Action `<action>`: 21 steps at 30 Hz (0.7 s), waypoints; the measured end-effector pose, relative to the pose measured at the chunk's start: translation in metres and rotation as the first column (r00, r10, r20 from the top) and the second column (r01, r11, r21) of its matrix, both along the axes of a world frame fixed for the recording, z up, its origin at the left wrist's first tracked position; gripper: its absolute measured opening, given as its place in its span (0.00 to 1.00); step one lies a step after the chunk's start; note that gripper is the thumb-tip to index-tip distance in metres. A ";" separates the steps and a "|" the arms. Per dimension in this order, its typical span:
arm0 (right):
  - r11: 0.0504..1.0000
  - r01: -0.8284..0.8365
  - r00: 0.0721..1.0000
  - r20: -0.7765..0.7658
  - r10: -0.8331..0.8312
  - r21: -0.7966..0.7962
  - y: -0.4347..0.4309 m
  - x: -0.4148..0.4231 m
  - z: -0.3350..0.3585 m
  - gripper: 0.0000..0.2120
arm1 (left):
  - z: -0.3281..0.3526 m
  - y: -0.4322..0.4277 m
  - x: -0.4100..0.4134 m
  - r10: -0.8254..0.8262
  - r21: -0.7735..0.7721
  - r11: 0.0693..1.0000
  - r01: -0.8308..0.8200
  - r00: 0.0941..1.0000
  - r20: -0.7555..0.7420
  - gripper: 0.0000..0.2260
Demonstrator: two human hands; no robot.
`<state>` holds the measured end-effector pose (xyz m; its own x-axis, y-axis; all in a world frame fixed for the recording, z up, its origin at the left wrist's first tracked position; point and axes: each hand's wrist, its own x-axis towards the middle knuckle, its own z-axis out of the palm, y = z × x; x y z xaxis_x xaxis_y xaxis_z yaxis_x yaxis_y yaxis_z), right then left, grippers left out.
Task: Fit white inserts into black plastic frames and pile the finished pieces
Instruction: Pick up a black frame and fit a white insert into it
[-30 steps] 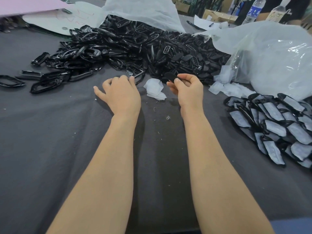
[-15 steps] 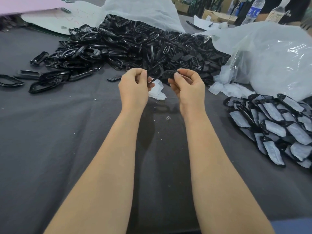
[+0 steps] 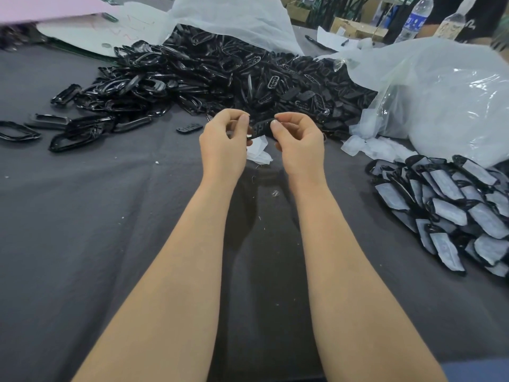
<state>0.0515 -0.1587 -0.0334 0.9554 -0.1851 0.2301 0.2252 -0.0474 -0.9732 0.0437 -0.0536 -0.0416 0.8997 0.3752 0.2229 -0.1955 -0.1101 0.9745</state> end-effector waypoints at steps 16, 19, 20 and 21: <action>0.984 0.017 0.998 -0.060 -0.006 0.176 0.002 0.002 -0.003 0.09 | 0.002 -0.001 -0.002 -0.112 0.007 0.994 0.112 0.993 -0.036 0.06; 0.963 -0.002 0.986 -0.158 0.046 0.270 0.001 0.004 -0.001 0.07 | 0.002 0.000 -0.001 -0.142 -0.055 0.989 0.140 0.989 -0.041 0.08; 0.957 -0.008 0.982 -0.181 0.063 0.291 0.001 0.004 0.000 0.07 | 0.002 0.000 -0.001 -0.159 -0.090 0.984 0.155 0.986 -0.041 0.08; 0.952 -0.013 0.978 -0.195 0.076 0.306 0.001 0.003 0.001 0.06 | 0.002 0.001 -0.001 -0.173 -0.126 0.978 0.167 0.984 -0.042 0.07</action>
